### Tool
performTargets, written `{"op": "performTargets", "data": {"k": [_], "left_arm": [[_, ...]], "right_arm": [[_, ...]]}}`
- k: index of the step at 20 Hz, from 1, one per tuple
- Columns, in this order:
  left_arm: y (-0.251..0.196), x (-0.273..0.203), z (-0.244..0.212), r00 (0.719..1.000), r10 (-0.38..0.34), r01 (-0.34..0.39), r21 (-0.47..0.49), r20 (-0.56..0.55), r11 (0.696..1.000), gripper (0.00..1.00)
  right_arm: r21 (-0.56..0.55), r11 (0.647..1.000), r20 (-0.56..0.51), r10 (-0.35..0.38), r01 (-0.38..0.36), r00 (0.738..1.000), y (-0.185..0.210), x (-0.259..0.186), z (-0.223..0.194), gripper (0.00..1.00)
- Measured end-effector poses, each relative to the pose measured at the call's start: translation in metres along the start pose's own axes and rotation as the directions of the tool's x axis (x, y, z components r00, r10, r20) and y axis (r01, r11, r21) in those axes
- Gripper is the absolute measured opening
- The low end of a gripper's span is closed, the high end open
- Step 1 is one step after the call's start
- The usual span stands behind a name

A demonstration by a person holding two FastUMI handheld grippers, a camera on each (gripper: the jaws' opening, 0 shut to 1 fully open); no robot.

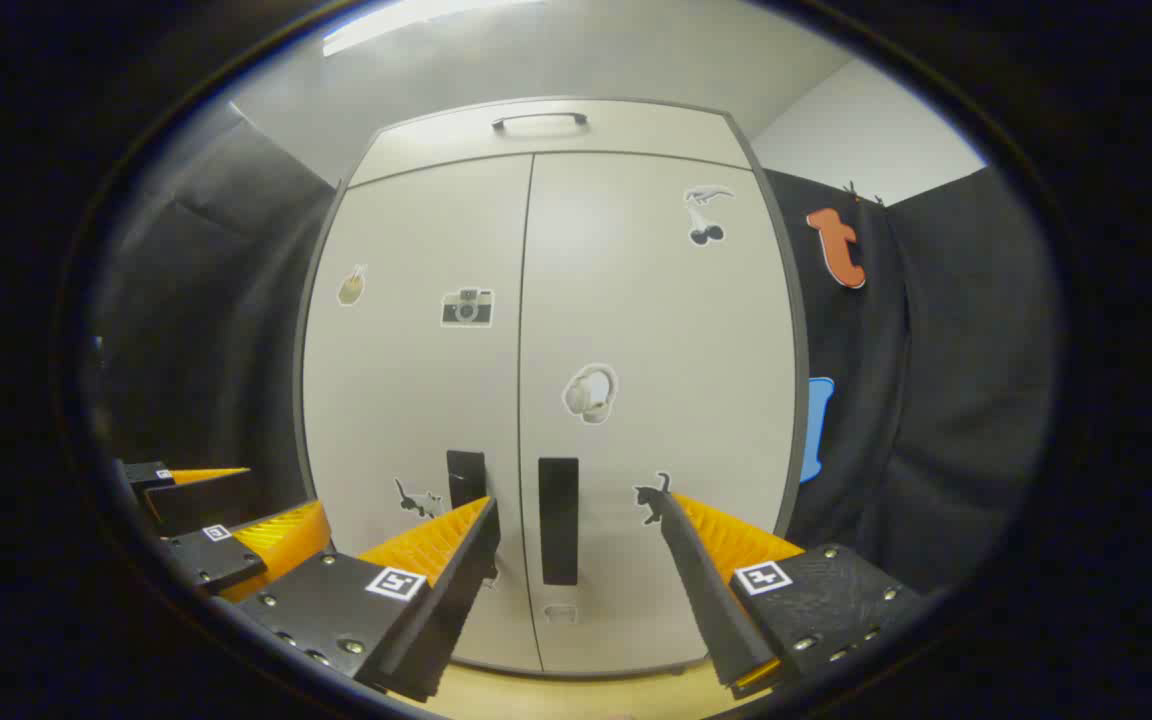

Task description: Open the right door of the double-door shoe cabinet with the right hand, and open the left door with the left hand.

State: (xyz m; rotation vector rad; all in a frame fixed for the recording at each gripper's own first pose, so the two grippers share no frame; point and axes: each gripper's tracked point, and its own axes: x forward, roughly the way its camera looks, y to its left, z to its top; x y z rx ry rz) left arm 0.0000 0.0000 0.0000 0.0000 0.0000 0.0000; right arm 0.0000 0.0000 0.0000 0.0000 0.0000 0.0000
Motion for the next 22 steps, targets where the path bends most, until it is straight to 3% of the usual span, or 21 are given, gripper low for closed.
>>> {"op": "performTargets", "data": {"k": [12,16,19,20,22], "left_arm": [[0.018,0.010,0.005,1.000,0.020,-0.019,-0.009,0.017,1.000,0.95],[0.021,0.012,0.002,1.000,0.023,-0.023,-0.009,0.009,1.000,0.95],[0.026,0.013,0.002,0.999,0.033,-0.032,-0.009,0.008,0.999,0.95],[0.028,0.013,0.001,0.999,0.037,-0.037,-0.008,0.006,0.999,0.95],[0.032,0.014,0.000,0.999,0.046,-0.046,-0.007,0.003,0.999,0.95]], "right_arm": [[-0.005,1.000,-0.038,-0.023,0.023,0.999,-0.002,0.011,-0.010,0.95],[-0.010,1.000,-0.056,-0.024,0.024,0.998,0.000,0.033,-0.020,0.83],[-0.001,1.000,-0.075,-0.026,0.026,0.997,0.001,0.043,-0.027,0.82],[0.004,1.000,-0.077,-0.025,0.025,0.997,0.003,0.050,-0.028,0.69],[0.011,1.000,-0.086,-0.027,0.028,0.996,0.003,0.057,-0.031,0.63]]}}
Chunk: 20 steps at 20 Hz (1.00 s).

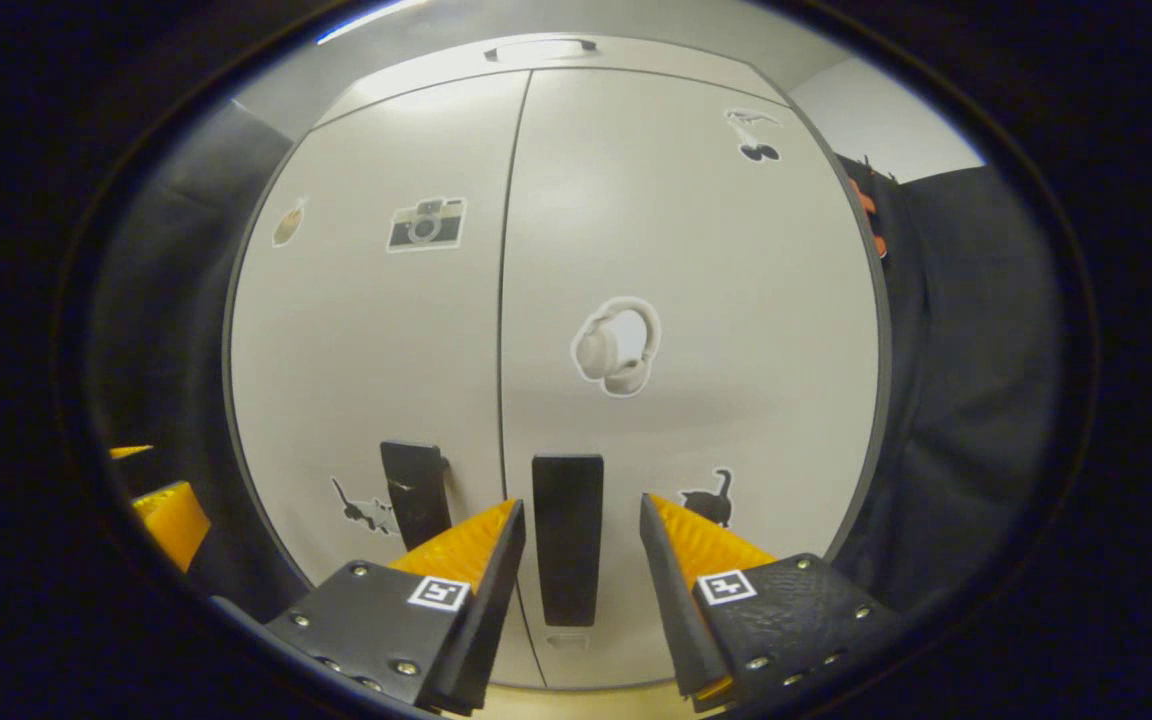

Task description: Open the right door of the double-door shoe cabinet with the right hand, and open the left door with the left hand.

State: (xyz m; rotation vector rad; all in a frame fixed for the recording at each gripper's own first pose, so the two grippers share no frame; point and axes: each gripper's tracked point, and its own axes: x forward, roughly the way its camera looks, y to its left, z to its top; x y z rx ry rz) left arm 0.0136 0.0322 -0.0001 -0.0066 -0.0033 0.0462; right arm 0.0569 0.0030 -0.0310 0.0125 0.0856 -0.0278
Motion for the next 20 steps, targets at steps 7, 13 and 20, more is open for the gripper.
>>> {"op": "performTargets", "data": {"k": [7,13,20], "left_arm": [[0.013,-0.004,-0.005,1.000,0.025,-0.025,0.000,-0.015,1.000,0.95],[0.013,-0.012,-0.006,0.999,0.027,-0.027,-0.007,-0.022,1.000,0.95],[0.008,-0.017,-0.005,1.000,0.015,-0.015,0.002,-0.026,1.000,0.95]], "right_arm": [[0.006,1.000,-0.004,-0.004,0.004,1.000,0.006,0.006,0.001,0.31],[-0.014,1.000,-0.009,0.022,-0.022,1.000,0.007,0.003,0.001,0.25],[-0.014,0.997,-0.010,0.079,-0.079,0.997,0.006,-0.005,0.001,0.12]]}}
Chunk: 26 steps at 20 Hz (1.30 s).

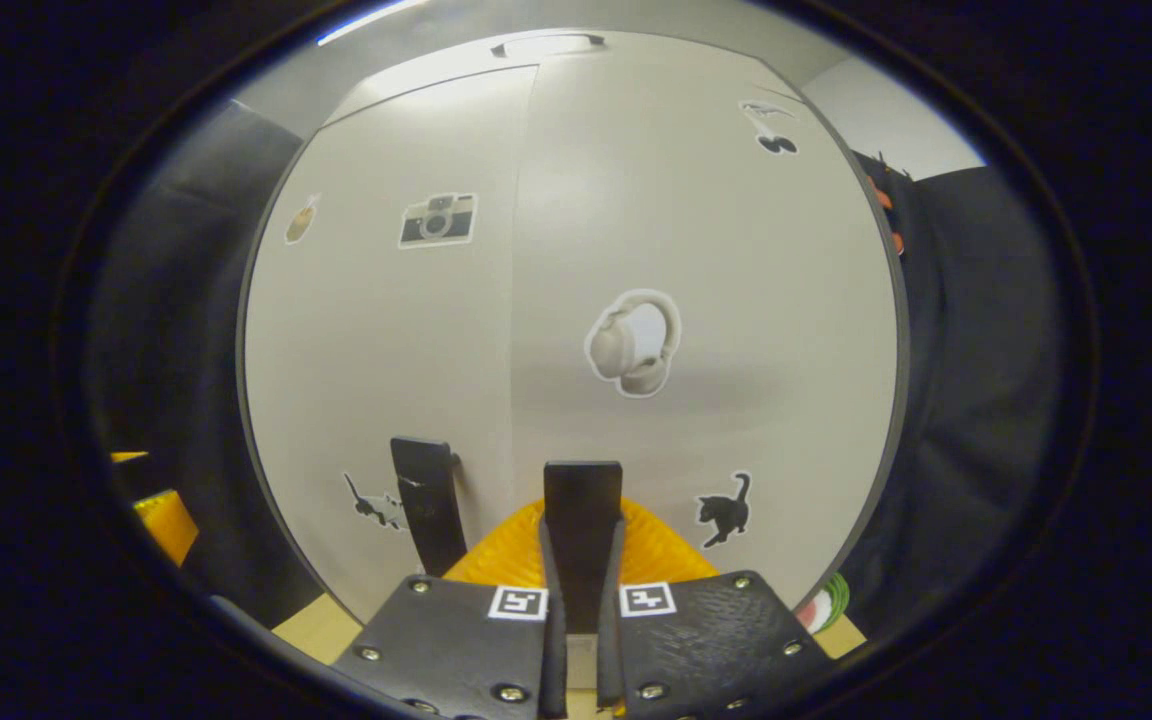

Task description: Open the right door of the double-door shoe cabinet with the right hand, and open the left door with the left hand.

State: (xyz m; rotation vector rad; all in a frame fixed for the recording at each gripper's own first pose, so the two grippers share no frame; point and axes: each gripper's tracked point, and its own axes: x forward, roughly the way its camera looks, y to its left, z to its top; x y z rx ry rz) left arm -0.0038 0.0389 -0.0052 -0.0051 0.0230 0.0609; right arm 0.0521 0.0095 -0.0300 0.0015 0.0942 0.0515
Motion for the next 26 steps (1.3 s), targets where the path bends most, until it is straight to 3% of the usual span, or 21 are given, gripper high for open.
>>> {"op": "performTargets", "data": {"k": [9,15,26], "left_arm": [[-0.022,-0.013,0.002,0.999,-0.033,0.033,0.004,-0.001,0.999,0.95],[-0.027,-0.023,0.002,0.999,-0.040,0.040,0.000,-0.004,0.999,0.95],[-0.035,-0.028,0.000,0.999,-0.036,0.036,0.007,-0.009,0.999,0.95]], "right_arm": [[0.023,0.991,-0.020,0.132,-0.131,0.991,-0.005,-0.035,-0.002,0.12],[0.019,0.972,-0.028,0.236,-0.235,0.971,-0.012,-0.056,-0.004,0.12],[0.019,0.939,-0.039,0.345,-0.345,0.938,-0.028,-0.086,-0.006,0.12]]}}
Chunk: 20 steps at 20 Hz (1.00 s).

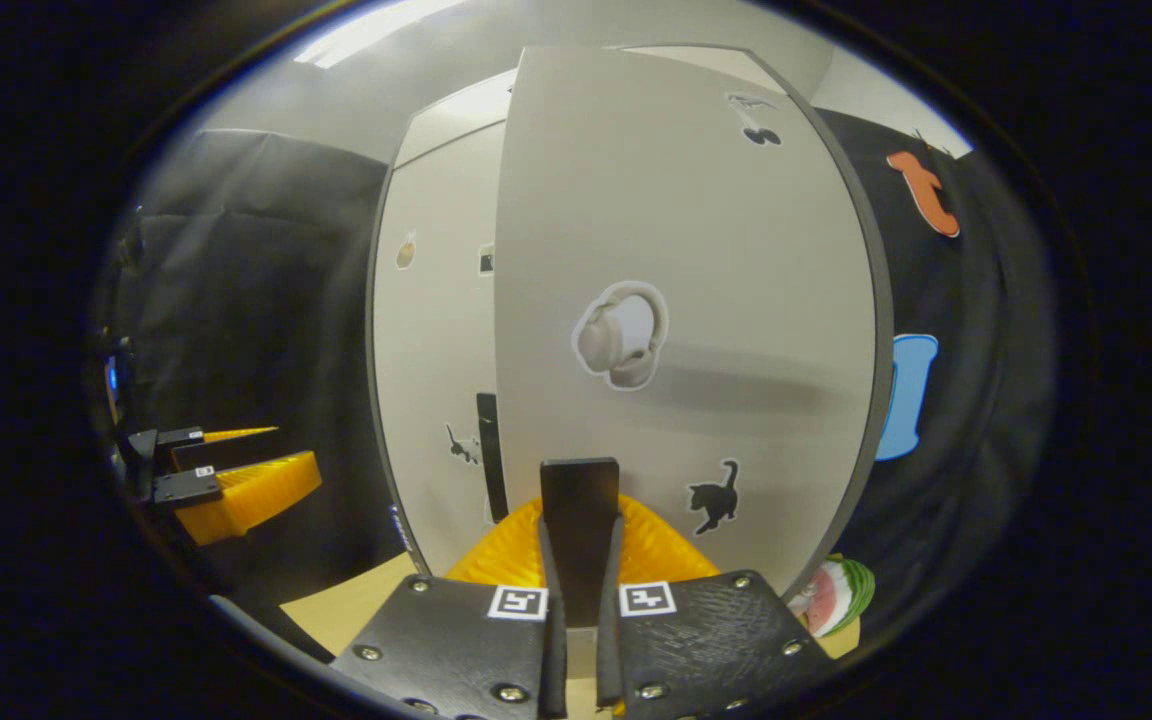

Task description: Open the right door of the double-door shoe cabinet with the right hand, and open the left door with the left hand.

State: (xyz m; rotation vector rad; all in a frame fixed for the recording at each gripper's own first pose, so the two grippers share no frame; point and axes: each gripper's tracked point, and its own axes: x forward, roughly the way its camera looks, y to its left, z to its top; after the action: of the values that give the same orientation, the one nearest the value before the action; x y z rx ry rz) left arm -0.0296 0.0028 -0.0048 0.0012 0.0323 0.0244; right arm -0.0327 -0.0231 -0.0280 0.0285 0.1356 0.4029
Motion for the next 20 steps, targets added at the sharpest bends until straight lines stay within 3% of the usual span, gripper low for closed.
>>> {"op": "performTargets", "data": {"k": [10,19,20], "left_arm": [[-0.020,0.009,-0.006,0.999,-0.035,0.035,0.006,-0.015,0.999,0.95],[-0.049,0.014,-0.015,0.995,-0.096,0.096,0.006,-0.037,0.995,0.95],[-0.052,0.015,-0.016,0.994,-0.102,0.102,0.006,-0.040,0.995,0.95]], "right_arm": [[0.026,0.998,-0.019,0.066,-0.065,0.998,-0.010,-0.026,-0.002,0.12],[0.053,0.998,-0.021,0.023,-0.022,1.000,-0.028,-0.054,-0.004,0.17],[0.055,0.998,-0.020,0.013,-0.011,1.000,-0.031,-0.056,-0.004,0.12]]}}
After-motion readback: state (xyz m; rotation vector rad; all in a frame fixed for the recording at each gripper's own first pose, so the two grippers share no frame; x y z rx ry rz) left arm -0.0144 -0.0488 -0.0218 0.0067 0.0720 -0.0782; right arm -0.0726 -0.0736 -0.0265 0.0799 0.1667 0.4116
